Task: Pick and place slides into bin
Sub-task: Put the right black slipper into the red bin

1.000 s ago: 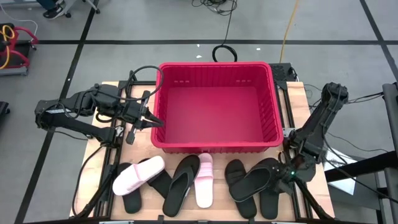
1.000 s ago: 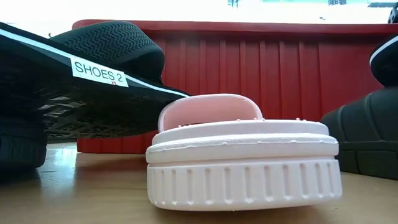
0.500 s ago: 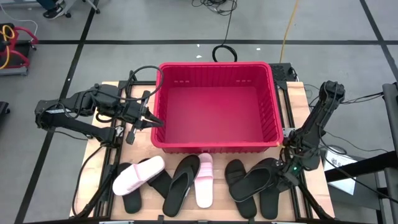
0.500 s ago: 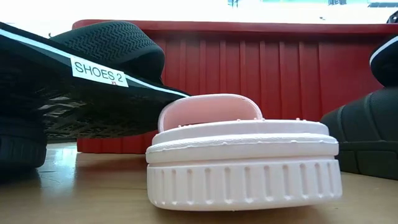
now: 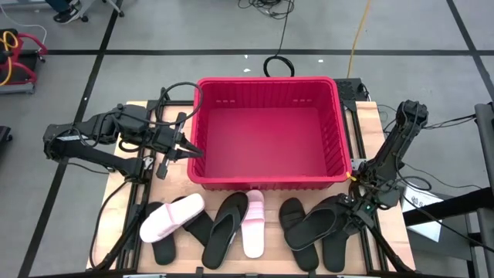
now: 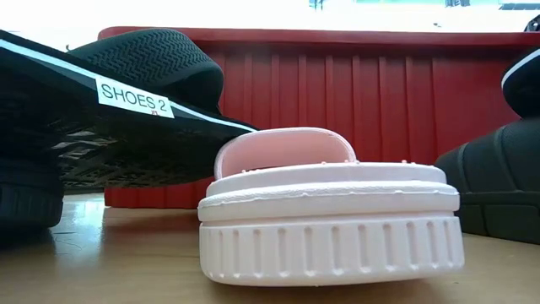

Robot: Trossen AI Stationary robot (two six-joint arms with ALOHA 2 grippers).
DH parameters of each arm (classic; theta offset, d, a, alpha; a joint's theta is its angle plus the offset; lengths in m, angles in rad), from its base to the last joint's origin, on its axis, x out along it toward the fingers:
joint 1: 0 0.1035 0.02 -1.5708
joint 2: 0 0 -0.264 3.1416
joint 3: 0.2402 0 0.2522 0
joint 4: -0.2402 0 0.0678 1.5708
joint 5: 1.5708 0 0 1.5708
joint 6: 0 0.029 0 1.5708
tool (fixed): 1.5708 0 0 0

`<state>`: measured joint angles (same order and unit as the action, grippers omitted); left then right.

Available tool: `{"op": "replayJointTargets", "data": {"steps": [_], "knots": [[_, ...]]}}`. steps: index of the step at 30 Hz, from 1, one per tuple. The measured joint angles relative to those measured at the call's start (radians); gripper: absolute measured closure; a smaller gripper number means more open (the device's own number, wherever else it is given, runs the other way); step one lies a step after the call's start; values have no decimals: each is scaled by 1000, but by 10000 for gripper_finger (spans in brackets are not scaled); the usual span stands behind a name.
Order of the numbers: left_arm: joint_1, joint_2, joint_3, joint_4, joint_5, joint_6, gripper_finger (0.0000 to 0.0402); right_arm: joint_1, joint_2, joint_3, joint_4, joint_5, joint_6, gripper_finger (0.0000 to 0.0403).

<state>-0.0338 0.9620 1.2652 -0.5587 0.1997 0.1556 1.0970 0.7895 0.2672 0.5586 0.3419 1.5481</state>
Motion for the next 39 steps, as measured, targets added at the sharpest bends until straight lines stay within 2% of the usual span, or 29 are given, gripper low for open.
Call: {"op": "replayJointTargets", "data": {"steps": [3, 6, 14, 18, 25, 29, 34, 39], "knots": [[0, 0, 0, -7, 0, 0, 371, 0, 0, 0, -1, -1, 27, 283], [0, 0, 0, -40, 0, -1, 371, 1, 0, 0, -1, 67, 55, 282], [0, 0, 0, -61, 0, -42, 371, 41, -7, 68, -33, 189, -33, 284], [0, 0, 0, -61, 0, -37, 371, 79, -24, 166, -171, 260, -83, 282], [0, 0, 0, -61, 0, -31, 371, 117, -28, 366, -559, 363, -96, 282], [0, 0, 0, -61, 0, -33, 371, 116, -27, 411, -688, 368, -63, 284], [0, 0, 0, -61, 0, -33, 371, 116, -25, 412, -862, 310, 137, 284], [0, 0, 0, -61, 0, -33, 371, 123, -26, 412, -961, 253, 295, 283]]}}
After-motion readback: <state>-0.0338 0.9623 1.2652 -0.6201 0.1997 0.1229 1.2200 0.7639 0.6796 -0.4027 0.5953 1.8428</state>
